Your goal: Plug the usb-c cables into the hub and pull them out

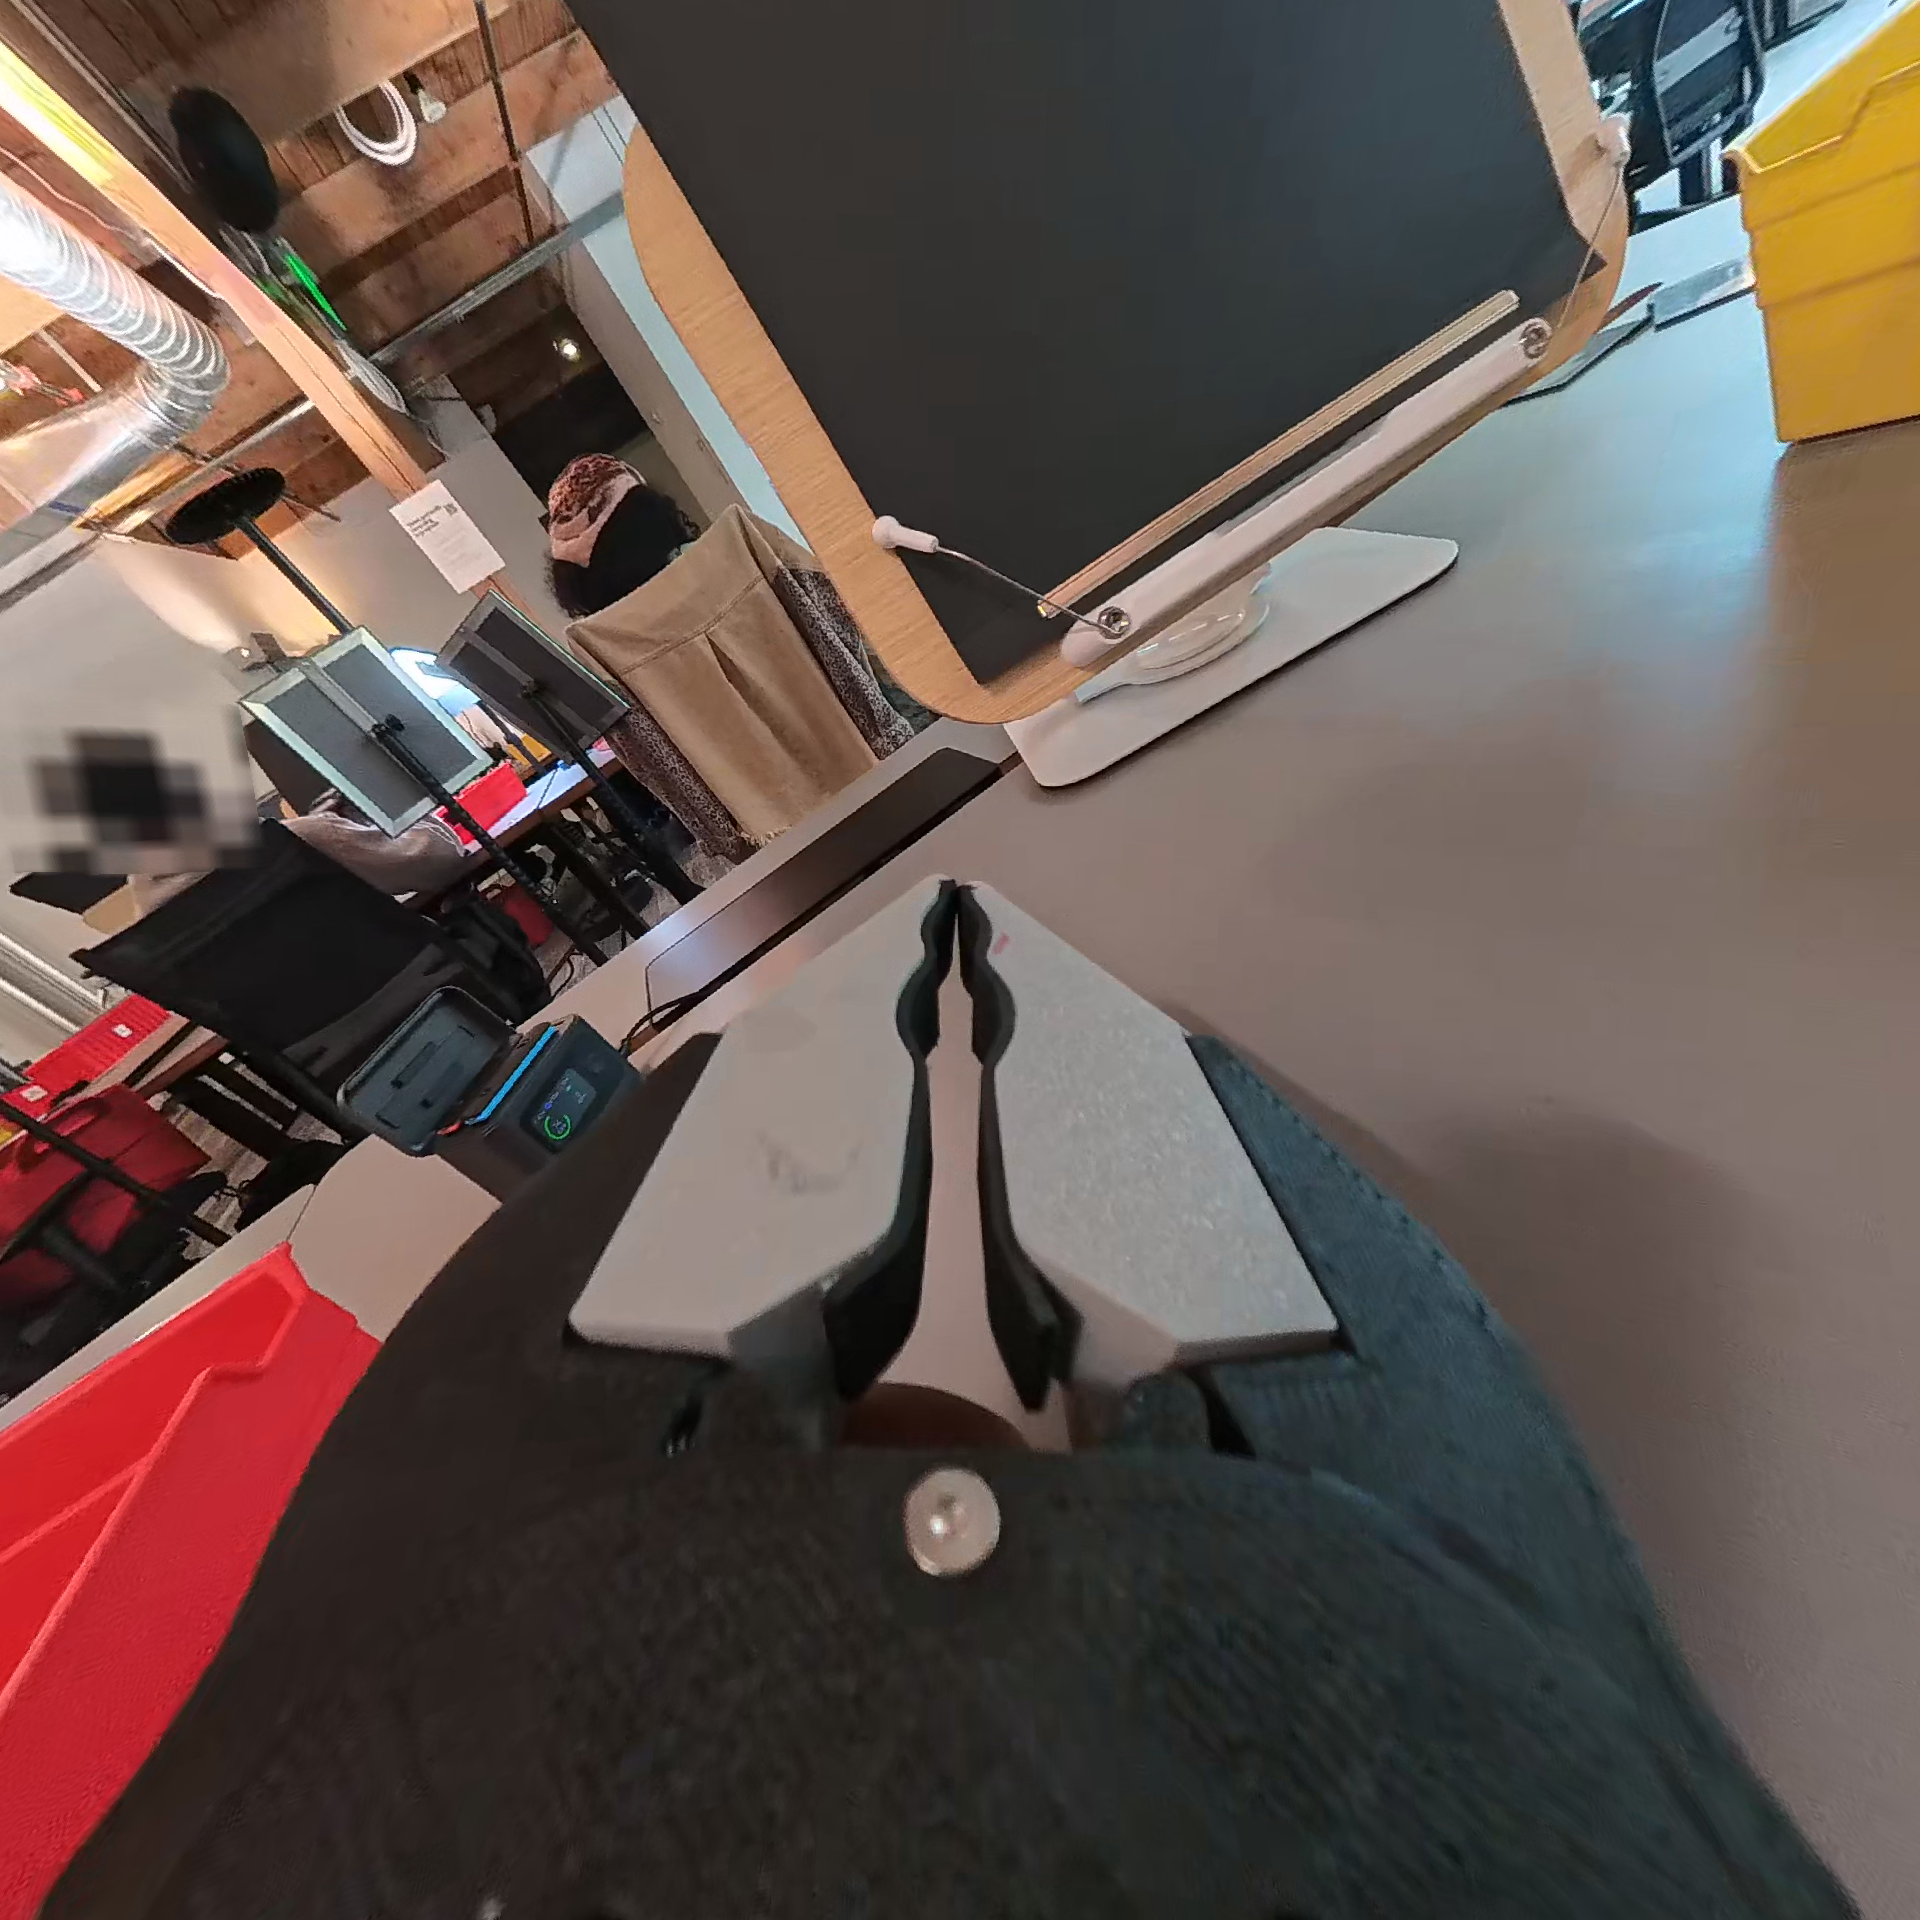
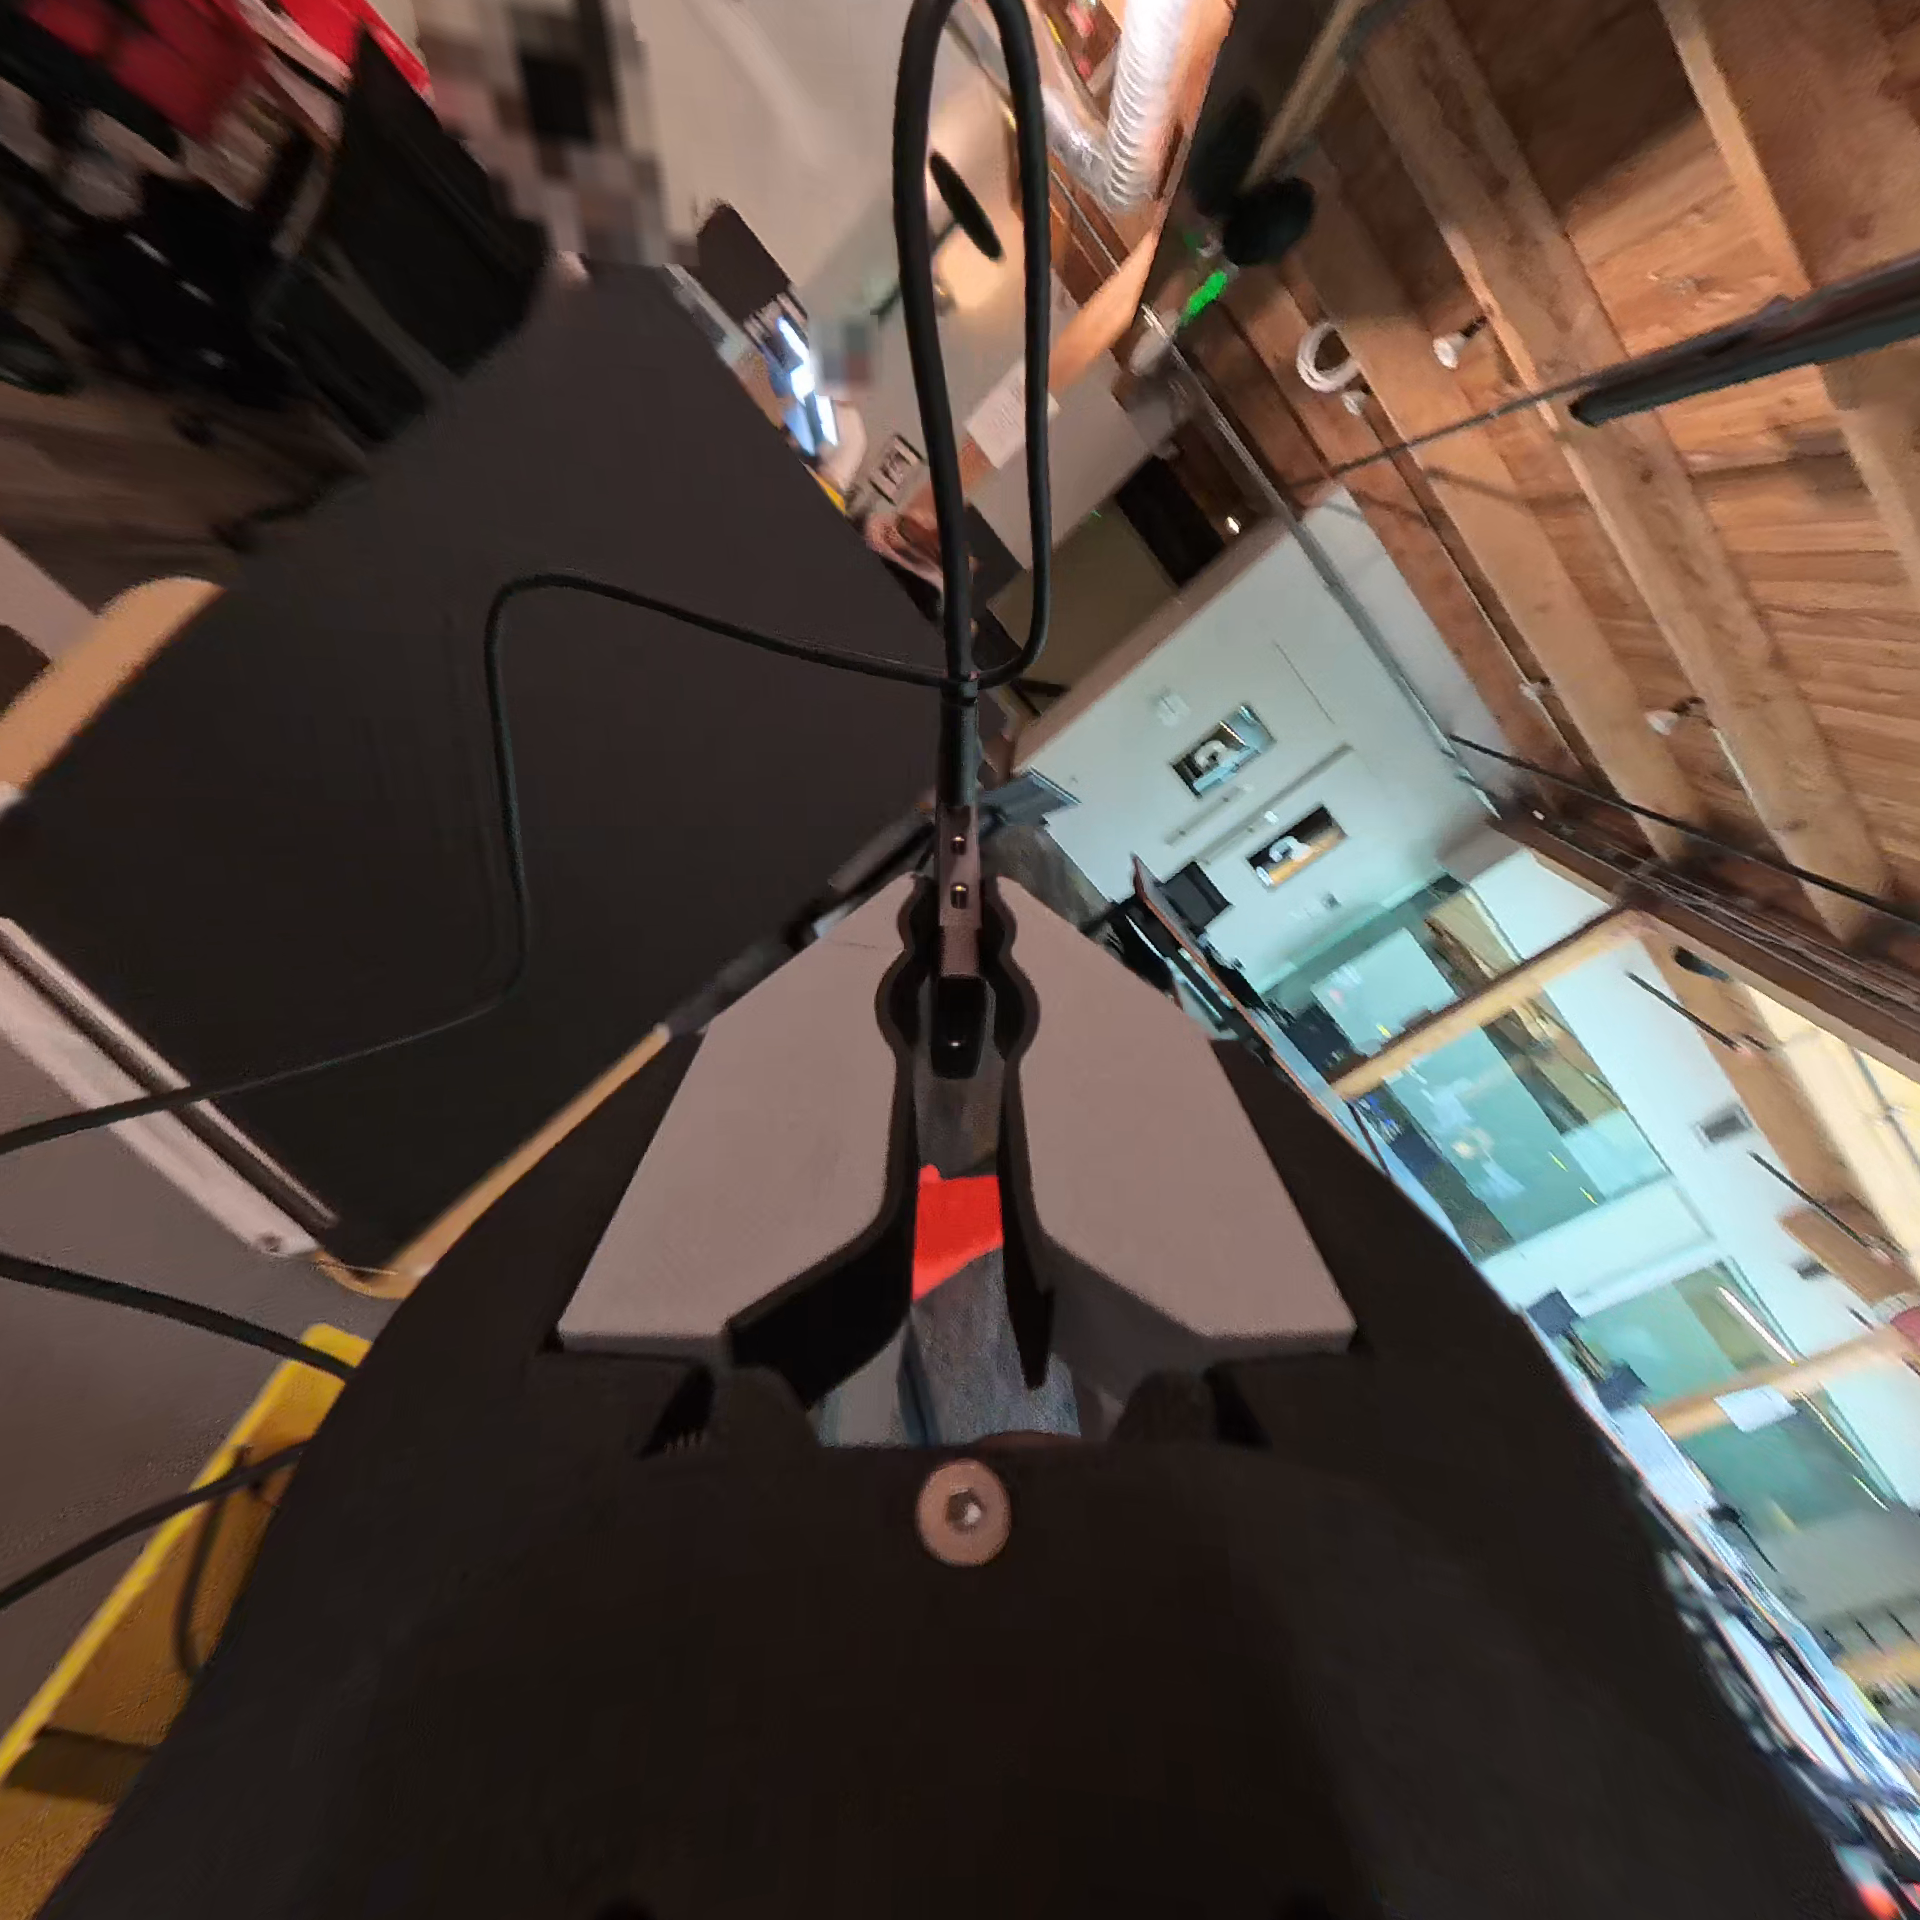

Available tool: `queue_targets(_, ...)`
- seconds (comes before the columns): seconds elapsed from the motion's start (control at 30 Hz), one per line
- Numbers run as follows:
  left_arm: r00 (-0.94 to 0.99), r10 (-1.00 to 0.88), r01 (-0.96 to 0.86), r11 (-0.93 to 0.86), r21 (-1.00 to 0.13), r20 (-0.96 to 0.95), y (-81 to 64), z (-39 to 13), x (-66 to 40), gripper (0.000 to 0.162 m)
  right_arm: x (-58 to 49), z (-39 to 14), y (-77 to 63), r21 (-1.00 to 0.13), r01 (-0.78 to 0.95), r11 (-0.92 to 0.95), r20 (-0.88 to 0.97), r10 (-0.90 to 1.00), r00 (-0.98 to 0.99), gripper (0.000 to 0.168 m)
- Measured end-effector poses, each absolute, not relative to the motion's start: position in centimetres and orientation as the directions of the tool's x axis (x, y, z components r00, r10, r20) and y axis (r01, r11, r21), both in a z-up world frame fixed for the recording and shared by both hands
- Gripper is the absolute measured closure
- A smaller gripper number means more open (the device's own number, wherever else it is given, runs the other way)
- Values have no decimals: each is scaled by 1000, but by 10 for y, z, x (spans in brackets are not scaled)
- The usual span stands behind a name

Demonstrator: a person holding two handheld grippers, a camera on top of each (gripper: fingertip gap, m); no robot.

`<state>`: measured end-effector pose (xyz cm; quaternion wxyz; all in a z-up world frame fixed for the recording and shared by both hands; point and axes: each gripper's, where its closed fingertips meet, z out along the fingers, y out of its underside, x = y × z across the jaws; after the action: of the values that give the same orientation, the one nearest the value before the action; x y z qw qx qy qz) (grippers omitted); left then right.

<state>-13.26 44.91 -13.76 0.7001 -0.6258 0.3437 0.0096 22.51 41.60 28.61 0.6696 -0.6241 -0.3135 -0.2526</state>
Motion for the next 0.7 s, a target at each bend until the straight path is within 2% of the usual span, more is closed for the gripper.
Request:
queue_targets(0.13,760,-420,-452,207,-868,-496,451,-140,-133,162,271,293,426,-660,751,-6,751,-29,660,163)
queue_targets(0.33,726,-412,-509,216,-834,-550,451,-147,-128,162,316,253,438,-691,719,-72,722,-35,691,162)
queue_targets(0.57,720,-422,-521,196,-831,-551,452,-152,-128,162,338,158,450,-733,670,-117,665,82,742,162)
queue_targets(0.7,716,-431,-525,185,-831,-549,452,-155,-128,162,339,85,447,-755,629,-184,569,291,769,162)
